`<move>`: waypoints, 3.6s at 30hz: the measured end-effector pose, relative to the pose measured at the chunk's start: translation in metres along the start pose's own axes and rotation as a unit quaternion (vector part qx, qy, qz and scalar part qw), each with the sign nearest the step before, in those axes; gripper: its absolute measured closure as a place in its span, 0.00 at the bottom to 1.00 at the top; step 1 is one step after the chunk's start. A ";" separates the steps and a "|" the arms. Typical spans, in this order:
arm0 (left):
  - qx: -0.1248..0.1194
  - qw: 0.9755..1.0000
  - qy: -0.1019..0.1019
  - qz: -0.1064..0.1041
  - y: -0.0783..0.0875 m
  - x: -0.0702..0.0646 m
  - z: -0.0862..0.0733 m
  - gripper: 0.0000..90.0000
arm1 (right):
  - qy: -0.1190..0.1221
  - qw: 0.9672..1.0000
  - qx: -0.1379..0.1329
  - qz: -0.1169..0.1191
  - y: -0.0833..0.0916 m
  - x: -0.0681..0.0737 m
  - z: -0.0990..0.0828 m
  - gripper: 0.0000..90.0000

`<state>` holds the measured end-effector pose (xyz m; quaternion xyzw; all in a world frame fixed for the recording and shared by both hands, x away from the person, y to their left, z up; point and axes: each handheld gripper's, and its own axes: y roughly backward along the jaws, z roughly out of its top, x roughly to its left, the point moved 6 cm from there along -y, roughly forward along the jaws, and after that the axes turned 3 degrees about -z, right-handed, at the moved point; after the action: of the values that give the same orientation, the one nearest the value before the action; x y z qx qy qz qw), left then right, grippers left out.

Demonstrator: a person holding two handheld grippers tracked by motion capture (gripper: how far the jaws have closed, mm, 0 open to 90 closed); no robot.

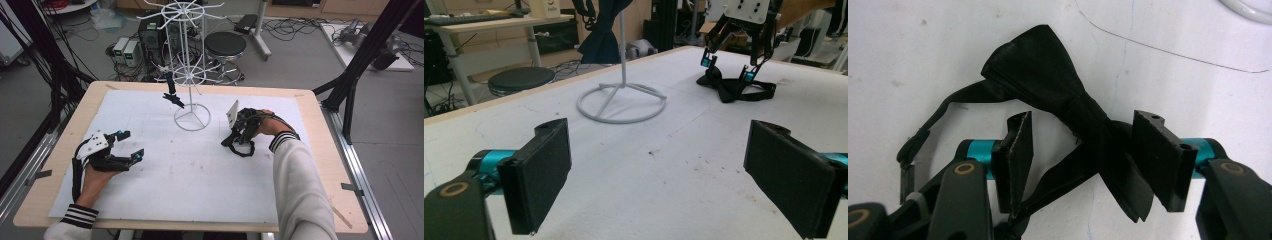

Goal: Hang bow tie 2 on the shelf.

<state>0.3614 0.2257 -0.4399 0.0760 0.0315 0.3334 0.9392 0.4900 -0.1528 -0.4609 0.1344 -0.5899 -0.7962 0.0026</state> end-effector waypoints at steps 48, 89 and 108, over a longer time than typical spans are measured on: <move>-0.003 1.000 0.003 0.003 0.001 0.001 0.000 0.14 | -0.019 0.998 -0.051 -0.020 0.020 -0.003 0.014 0.85; -0.007 1.000 0.004 0.006 0.003 0.001 0.001 0.14 | -0.074 0.960 -0.257 -0.085 0.098 -0.005 0.023 0.84; -0.007 1.000 0.005 0.004 0.003 0.001 0.001 0.14 | -0.126 0.916 -0.366 -0.103 0.121 -0.014 0.029 0.84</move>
<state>0.3605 0.2287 -0.4379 0.0683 0.0336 0.3376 0.9382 0.4789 -0.1603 -0.3369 0.0828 -0.2360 -0.9625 -0.1050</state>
